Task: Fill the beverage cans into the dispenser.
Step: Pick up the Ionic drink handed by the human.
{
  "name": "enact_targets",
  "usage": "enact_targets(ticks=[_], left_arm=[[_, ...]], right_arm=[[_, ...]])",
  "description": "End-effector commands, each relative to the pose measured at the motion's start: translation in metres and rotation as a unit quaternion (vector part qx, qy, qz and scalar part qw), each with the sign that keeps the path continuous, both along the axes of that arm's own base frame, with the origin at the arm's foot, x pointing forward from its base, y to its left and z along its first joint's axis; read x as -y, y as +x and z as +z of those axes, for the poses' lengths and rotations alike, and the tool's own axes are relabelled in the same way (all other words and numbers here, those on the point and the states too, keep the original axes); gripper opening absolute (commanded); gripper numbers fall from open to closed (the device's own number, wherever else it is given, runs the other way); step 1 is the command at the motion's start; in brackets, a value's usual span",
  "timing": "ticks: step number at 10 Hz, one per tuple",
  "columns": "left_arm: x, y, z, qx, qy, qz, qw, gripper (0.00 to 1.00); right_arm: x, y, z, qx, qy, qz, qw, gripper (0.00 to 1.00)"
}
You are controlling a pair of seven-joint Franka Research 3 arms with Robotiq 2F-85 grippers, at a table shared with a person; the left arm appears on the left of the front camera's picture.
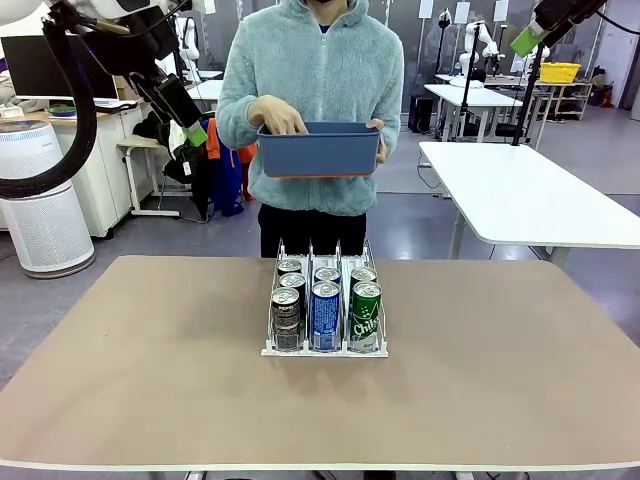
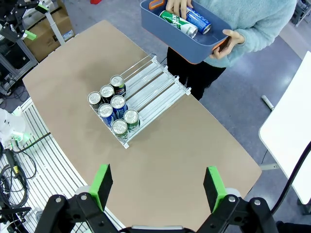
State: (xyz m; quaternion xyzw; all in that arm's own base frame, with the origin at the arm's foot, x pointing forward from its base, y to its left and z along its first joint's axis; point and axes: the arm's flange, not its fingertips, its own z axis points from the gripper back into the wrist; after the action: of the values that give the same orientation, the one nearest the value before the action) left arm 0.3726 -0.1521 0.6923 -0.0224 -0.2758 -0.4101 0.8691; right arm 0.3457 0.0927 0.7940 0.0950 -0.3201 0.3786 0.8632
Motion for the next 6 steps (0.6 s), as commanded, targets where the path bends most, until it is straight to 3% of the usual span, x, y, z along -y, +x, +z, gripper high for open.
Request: enact_targets(ticks=[1,6], left_arm=[[-0.010,0.004,0.010,-0.003,-0.007,-0.002,1.000,1.00],[-0.020,0.006,0.046,0.017,0.002,0.002,1.000,1.00]], right_arm=[[0.000,0.000,0.000,-0.001,0.003,-0.003,1.000,1.00],[0.000,0.000,0.000,-0.001,0.003,-0.003,1.000,1.00]])
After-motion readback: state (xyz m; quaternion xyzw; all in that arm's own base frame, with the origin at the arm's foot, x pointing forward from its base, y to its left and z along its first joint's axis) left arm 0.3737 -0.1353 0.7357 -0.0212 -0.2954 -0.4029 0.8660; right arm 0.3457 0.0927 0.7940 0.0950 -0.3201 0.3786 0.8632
